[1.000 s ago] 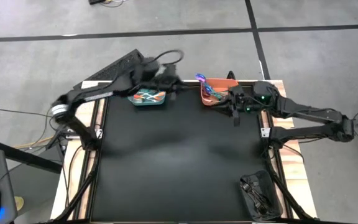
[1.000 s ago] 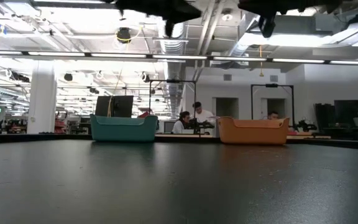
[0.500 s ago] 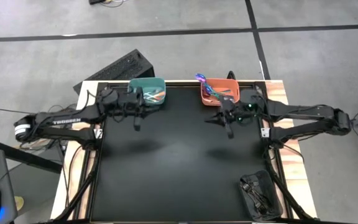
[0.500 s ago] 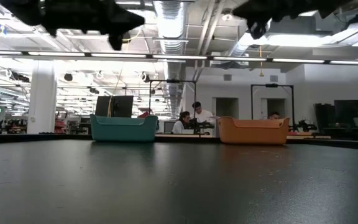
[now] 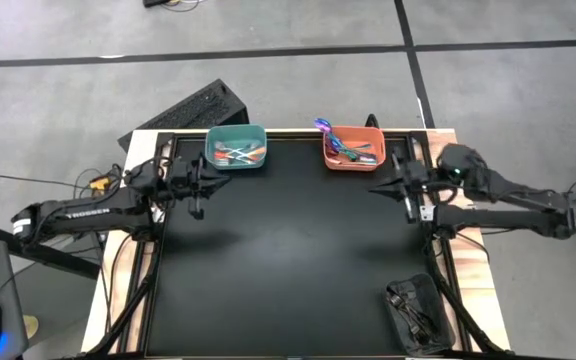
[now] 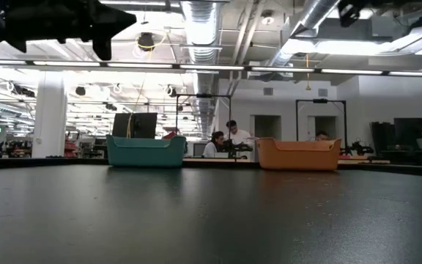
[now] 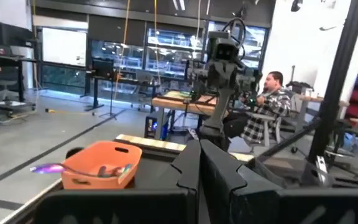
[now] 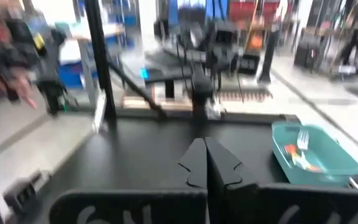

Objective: Sort silverware by color (type)
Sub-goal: Return to Home Position

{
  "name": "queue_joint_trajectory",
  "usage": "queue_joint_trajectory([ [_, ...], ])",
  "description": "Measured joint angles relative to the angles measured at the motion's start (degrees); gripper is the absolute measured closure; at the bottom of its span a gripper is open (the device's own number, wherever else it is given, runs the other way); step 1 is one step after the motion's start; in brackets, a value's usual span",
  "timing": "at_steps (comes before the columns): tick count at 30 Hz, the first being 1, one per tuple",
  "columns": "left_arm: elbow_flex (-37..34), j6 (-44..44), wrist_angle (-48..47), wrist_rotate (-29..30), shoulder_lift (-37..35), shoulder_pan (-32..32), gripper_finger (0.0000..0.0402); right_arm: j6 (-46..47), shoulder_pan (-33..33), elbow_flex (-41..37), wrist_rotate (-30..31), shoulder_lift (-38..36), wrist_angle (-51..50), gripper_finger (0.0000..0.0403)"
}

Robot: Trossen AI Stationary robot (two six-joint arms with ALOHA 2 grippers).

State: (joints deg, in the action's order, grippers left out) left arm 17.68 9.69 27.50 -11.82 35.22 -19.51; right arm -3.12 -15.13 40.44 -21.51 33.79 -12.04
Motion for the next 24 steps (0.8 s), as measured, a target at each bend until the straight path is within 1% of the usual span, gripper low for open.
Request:
queue_joint_trajectory([
  [5,-2.4,-1.9,0.3,-4.1,-3.7,0.0,0.0401,8.1,0.7,-9.8,-0.3,-7.2,12.2,0.0397],
  [7,-3.6,-1.7,0.4,-4.4,-5.6,0.1,0.0401,12.2,1.6,-13.3,-0.2,-8.8,17.5,0.0397],
  [9,-4.9,-1.4,0.5,-3.7,-7.5,0.0,0.0401,14.2,2.9,-16.1,0.3,-9.4,21.2,0.0397],
  [16,-9.8,-0.2,0.1,-3.5,-13.4,0.0,0.0401,14.8,7.7,-23.2,0.6,-10.0,24.0,0.0397],
  [20,-11.6,1.2,0.2,-3.4,-16.2,0.0,0.0401,14.8,7.7,-26.1,0.6,-14.2,27.2,0.0397],
  [24,-12.5,1.2,-0.5,-3.3,-19.4,0.0,0.0401,16.0,6.0,-28.1,0.6,-20.4,25.4,0.0397],
])
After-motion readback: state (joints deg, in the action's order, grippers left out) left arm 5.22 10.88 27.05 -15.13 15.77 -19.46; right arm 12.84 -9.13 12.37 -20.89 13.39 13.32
